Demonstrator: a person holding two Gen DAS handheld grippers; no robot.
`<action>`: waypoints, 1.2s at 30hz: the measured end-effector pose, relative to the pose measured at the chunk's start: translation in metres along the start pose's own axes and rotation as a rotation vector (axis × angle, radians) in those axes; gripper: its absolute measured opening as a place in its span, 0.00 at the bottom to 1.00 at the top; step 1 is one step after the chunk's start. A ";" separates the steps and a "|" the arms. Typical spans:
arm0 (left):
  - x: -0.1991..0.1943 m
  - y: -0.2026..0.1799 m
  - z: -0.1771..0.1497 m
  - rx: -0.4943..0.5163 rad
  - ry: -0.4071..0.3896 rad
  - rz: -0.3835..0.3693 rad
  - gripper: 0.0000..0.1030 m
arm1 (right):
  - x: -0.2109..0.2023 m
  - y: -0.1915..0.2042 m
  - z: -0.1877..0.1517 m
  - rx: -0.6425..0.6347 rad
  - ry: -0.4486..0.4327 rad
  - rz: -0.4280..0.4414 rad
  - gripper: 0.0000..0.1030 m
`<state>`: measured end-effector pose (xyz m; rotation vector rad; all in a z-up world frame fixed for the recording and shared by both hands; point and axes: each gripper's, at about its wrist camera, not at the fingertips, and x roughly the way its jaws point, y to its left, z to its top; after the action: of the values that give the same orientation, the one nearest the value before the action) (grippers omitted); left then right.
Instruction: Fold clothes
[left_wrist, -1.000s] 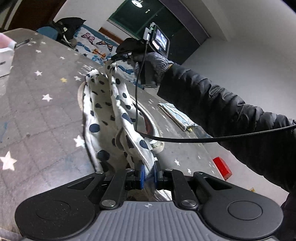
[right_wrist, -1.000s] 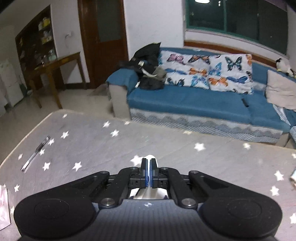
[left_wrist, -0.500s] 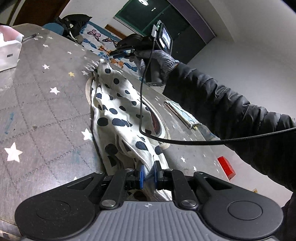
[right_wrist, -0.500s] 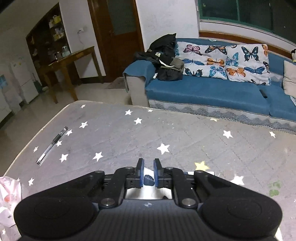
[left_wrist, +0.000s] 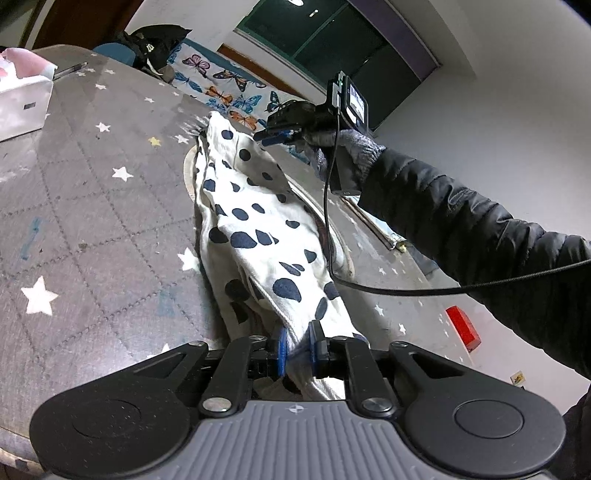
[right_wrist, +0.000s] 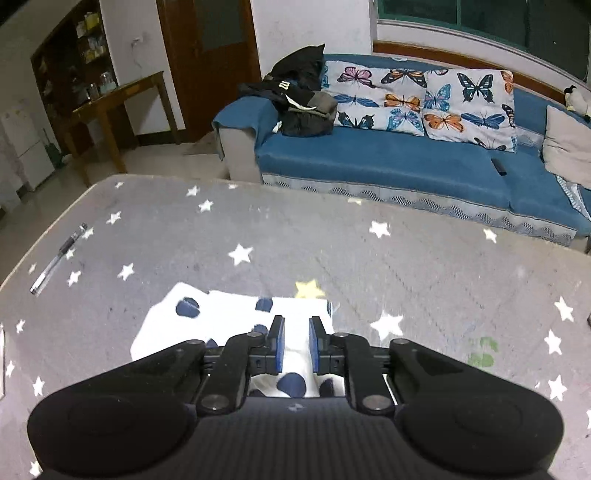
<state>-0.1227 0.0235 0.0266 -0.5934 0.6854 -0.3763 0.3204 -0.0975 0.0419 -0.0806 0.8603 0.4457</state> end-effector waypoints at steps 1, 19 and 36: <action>0.000 0.000 0.000 0.000 0.002 0.001 0.13 | 0.003 0.000 -0.002 0.000 0.005 0.004 0.16; 0.008 0.009 0.001 -0.019 0.047 0.009 0.13 | 0.009 0.014 -0.008 -0.106 -0.060 -0.056 0.07; 0.011 0.013 0.000 -0.031 0.058 0.017 0.14 | 0.000 0.028 -0.001 -0.177 -0.041 0.006 0.17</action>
<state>-0.1131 0.0277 0.0136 -0.6076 0.7528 -0.3692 0.3081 -0.0720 0.0443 -0.2309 0.7800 0.5269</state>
